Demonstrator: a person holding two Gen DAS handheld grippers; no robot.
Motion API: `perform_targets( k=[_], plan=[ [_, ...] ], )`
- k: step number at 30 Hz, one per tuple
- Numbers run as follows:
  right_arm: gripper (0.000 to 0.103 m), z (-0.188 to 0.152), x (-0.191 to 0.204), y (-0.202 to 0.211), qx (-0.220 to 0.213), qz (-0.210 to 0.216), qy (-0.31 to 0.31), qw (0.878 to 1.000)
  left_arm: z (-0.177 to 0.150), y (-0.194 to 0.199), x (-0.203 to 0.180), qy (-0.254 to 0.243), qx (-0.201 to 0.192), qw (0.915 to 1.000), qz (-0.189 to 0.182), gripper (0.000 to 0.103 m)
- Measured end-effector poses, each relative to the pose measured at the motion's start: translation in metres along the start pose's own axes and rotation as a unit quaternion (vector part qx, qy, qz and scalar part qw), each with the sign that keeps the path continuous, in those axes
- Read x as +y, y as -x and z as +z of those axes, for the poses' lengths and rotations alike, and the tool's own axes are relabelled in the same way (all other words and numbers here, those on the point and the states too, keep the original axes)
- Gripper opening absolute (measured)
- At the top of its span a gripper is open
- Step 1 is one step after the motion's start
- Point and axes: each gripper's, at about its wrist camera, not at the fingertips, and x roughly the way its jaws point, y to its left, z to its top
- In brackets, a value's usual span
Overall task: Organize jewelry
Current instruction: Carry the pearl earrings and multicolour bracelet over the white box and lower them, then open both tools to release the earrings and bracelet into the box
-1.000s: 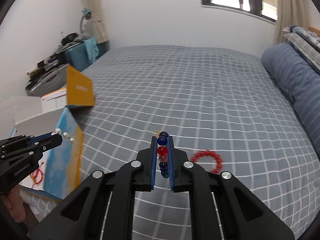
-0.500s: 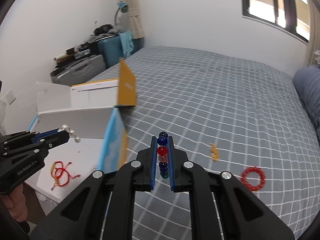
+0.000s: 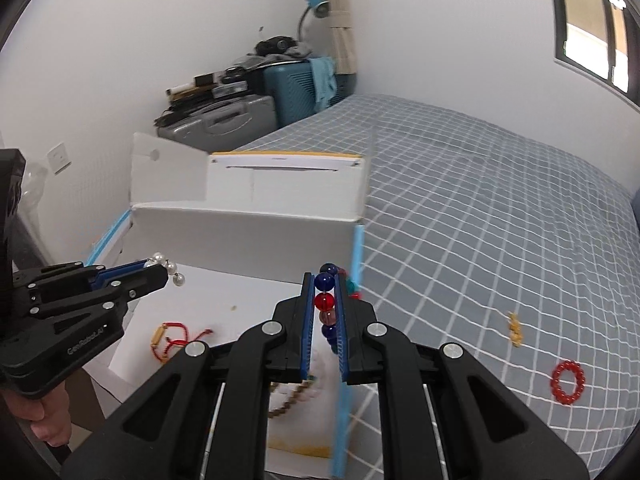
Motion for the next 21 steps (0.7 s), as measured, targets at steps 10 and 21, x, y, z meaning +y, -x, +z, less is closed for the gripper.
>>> perform_targets(
  k=[10, 21],
  plan=[
    [0.009, -0.003, 0.032, -0.017, 0.014, 0.026, 0.016, 0.999, -0.018, -0.003, 0.035, 0.022, 0.011, 0.9994, 0.024, 0.011],
    [0.009, -0.023, 0.045, -0.05, 0.052, 0.034, 0.014, 0.998, -0.039, -0.023, 0.06, 0.038, 0.042, 0.9976, 0.04, 0.011]
  ],
)
